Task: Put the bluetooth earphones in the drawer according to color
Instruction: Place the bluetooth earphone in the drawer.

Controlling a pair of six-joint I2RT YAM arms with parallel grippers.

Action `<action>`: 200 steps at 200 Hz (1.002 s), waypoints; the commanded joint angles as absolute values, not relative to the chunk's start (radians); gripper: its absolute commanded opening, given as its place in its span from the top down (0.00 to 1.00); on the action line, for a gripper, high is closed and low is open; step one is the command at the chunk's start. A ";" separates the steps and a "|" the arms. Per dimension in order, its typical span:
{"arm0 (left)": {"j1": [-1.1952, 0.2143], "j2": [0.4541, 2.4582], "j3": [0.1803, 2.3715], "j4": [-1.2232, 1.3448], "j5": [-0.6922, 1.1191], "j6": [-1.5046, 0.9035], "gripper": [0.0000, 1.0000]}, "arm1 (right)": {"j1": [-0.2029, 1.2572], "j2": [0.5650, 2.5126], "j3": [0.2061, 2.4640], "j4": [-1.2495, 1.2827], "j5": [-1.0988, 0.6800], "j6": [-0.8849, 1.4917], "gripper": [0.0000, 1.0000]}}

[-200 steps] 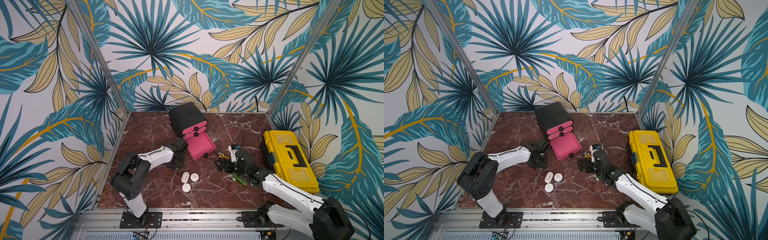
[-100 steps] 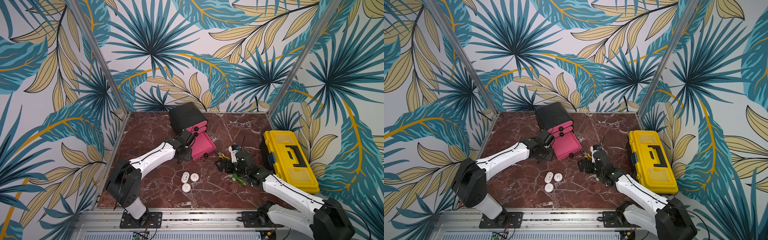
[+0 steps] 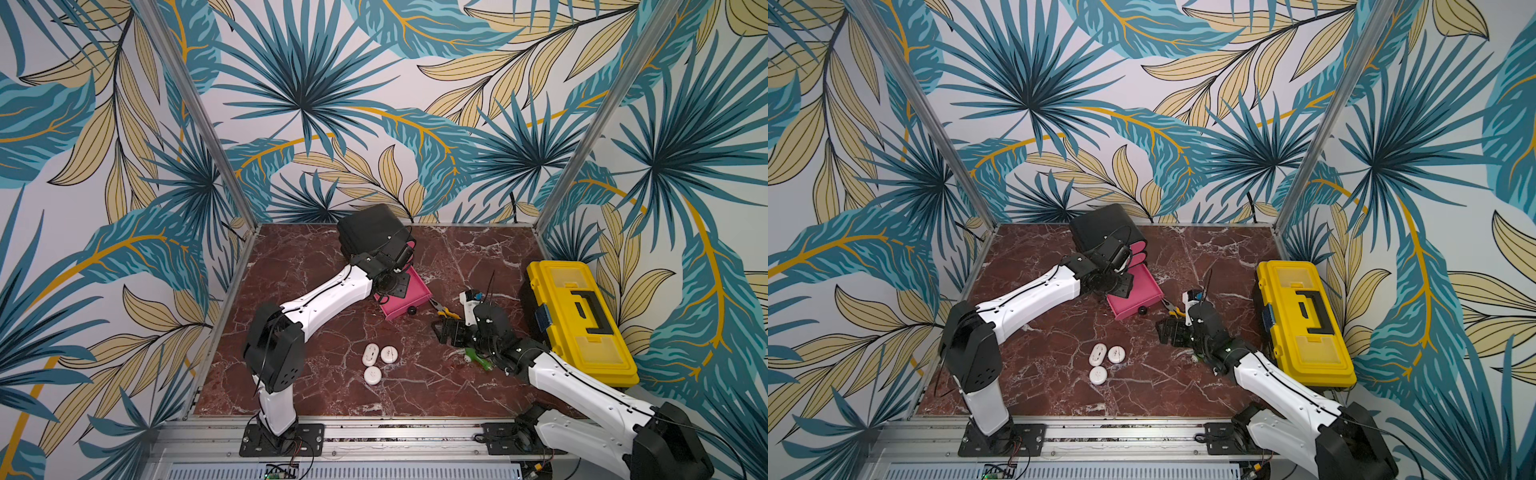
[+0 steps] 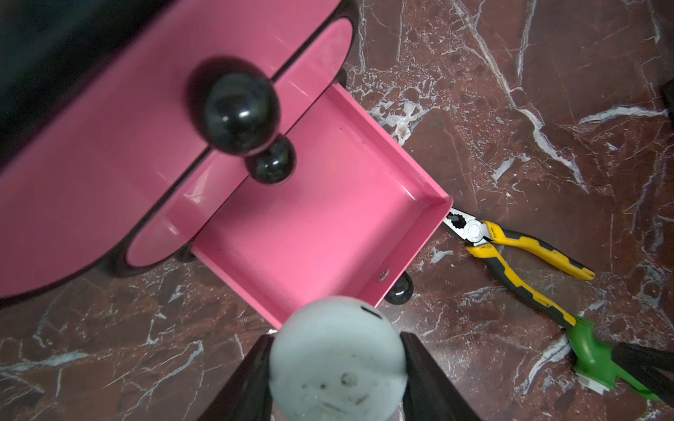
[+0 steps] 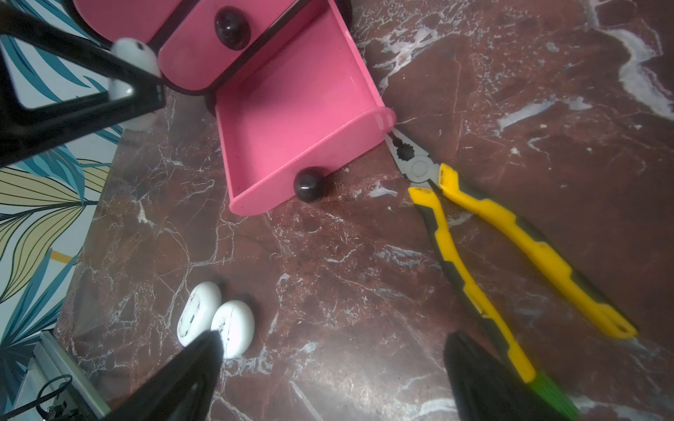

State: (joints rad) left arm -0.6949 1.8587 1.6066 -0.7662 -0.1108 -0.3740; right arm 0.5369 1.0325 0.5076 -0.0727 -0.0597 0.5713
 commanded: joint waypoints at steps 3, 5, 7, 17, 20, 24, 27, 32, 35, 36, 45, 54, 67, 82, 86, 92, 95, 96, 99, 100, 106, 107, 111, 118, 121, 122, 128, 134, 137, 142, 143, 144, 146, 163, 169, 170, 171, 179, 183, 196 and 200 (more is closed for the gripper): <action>-0.701 1.925 1.684 -0.749 -0.080 -0.342 0.51 | 0.541 1.014 0.485 -0.071 -0.049 0.583 0.00; -0.700 1.931 1.686 -0.748 -0.076 -0.341 0.51 | 0.541 1.015 0.485 -0.072 -0.050 0.583 0.01; -0.700 1.937 1.691 -0.745 -0.074 -0.339 0.51 | 0.541 1.015 0.485 -0.072 -0.050 0.583 0.01; -0.701 1.966 1.707 -0.742 -0.068 -0.336 0.51 | 0.540 1.016 0.483 -0.071 -0.048 0.583 0.00; -0.701 1.973 1.712 -0.744 -0.066 -0.336 0.51 | 0.541 1.016 0.483 -0.071 -0.049 0.584 0.01; -0.701 1.986 1.721 -0.746 -0.063 -0.335 0.51 | 0.540 1.017 0.484 -0.072 -0.048 0.584 0.00; -0.701 1.993 1.725 -0.744 -0.062 -0.334 0.51 | 0.541 1.018 0.483 -0.072 -0.048 0.584 0.01; -0.702 2.005 1.730 -0.741 -0.058 -0.333 0.51 | 0.541 1.020 0.485 -0.073 -0.048 0.583 0.01; -0.702 2.012 1.731 -0.740 -0.056 -0.333 0.51 | 0.541 1.021 0.485 -0.072 -0.048 0.583 0.01; -0.701 2.015 1.733 -0.740 -0.056 -0.333 0.51 | 0.541 1.020 0.485 -0.073 -0.049 0.583 0.00; -0.701 2.033 1.737 -0.735 -0.054 -0.333 0.51 | 0.541 1.023 0.485 -0.072 -0.050 0.583 0.00; -0.701 2.049 1.739 -0.728 -0.057 -0.331 0.51 | 0.541 1.026 0.486 -0.074 -0.052 0.581 0.00; -0.702 2.072 1.742 -0.726 -0.062 -0.333 0.51 | 0.540 1.031 0.488 -0.075 -0.057 0.578 0.01; -0.702 2.089 1.742 -0.718 -0.069 -0.334 0.51 | 0.541 1.038 0.489 -0.074 -0.061 0.577 0.00; -0.701 2.093 1.743 -0.717 -0.073 -0.334 0.51 | 0.541 1.040 0.489 -0.072 -0.061 0.576 0.00; -0.702 2.099 1.746 -0.716 -0.079 -0.334 0.51 | 0.541 1.044 0.489 -0.071 -0.064 0.577 0.01; -0.703 2.102 1.747 -0.717 -0.080 -0.334 0.51 | 0.540 1.045 0.489 -0.069 -0.065 0.576 0.00; -0.703 2.103 1.747 -0.716 -0.081 -0.334 0.51 | 0.540 1.045 0.489 -0.069 -0.065 0.576 0.00; -0.702 2.105 1.747 -0.715 -0.083 -0.334 0.51 | 0.541 1.046 0.489 -0.069 -0.066 0.577 0.01; -0.702 2.106 1.748 -0.714 -0.084 -0.334 0.50 | 0.541 1.047 0.489 -0.070 -0.067 0.576 0.01; -0.702 2.111 1.750 -0.712 -0.087 -0.334 0.50 | 0.541 1.049 0.489 -0.066 -0.070 0.578 0.01; -0.702 2.113 1.750 -0.712 -0.088 -0.334 0.50 | 0.541 1.049 0.489 -0.065 -0.070 0.577 0.01; -0.701 2.118 1.752 -0.712 -0.090 -0.334 0.50 | 0.541 1.053 0.489 -0.065 -0.073 0.577 0.00; -0.702 2.126 1.757 -0.714 -0.092 -0.335 0.50 | 0.541 1.055 0.491 -0.063 -0.076 0.578 0.01; -0.702 2.129 1.761 -0.716 -0.092 -0.334 0.49 | 0.541 1.057 0.492 -0.063 -0.078 0.579 0.01; -0.702 2.129 1.762 -0.716 -0.091 -0.334 0.49 | 0.540 1.057 0.492 -0.064 -0.078 0.580 0.00; -0.703 2.134 1.767 -0.722 -0.091 -0.334 0.48 | 0.541 1.061 0.496 -0.066 -0.084 0.579 0.01; -0.701 2.140 1.773 -0.724 -0.089 -0.336 0.46 | 0.541 1.063 0.499 -0.069 -0.089 0.578 0.01; -0.701 2.141 1.774 -0.725 -0.088 -0.337 0.45 | 0.541 1.065 0.501 -0.071 -0.094 0.577 0.01; -0.702 2.142 1.777 -0.728 -0.086 -0.337 0.43 | 0.541 1.066 0.505 -0.073 -0.098 0.577 0.01; -0.702 2.142 1.777 -0.729 -0.085 -0.337 0.42 | 0.541 1.067 0.506 -0.074 -0.098 0.577 0.01; -0.701 2.142 1.776 -0.729 -0.086 -0.337 0.42 | 0.541 1.067 0.506 -0.075 -0.100 0.576 0.01; -0.702 2.141 1.777 -0.730 -0.088 -0.339 0.41 | 0.541 1.068 0.507 -0.075 -0.101 0.575 0.01; -0.701 2.132 1.780 -0.736 -0.090 -0.339 0.32 | 0.540 1.069 0.512 -0.086 -0.108 0.572 0.00; -0.702 2.127 1.781 -0.739 -0.092 -0.340 0.30 | 0.541 1.072 0.514 -0.087 -0.108 0.572 0.00; -0.702 2.126 1.781 -0.739 -0.092 -0.340 0.30 | 0.540 1.072 0.514 -0.087 -0.109 0.572 0.00; -0.702 2.124 1.781 -0.740 -0.092 -0.340 0.29 | 0.541 1.071 0.514 -0.088 -0.110 0.571 0.00; -0.703 2.115 1.781 -0.745 -0.089 -0.342 0.27 | 0.540 1.072 0.514 -0.087 -0.112 0.572 0.01; -0.702 2.108 1.780 -0.746 -0.086 -0.342 0.26 | 0.541 1.073 0.515 -0.088 -0.115 0.572 0.01; -0.702 2.087 1.775 -0.752 -0.079 -0.346 0.23 | 0.541 1.072 0.515 -0.087 -0.117 0.574 0.01; -0.703 2.078 1.773 -0.753 -0.076 -0.349 0.23 | 0.541 1.073 0.515 -0.087 -0.120 0.575 0.01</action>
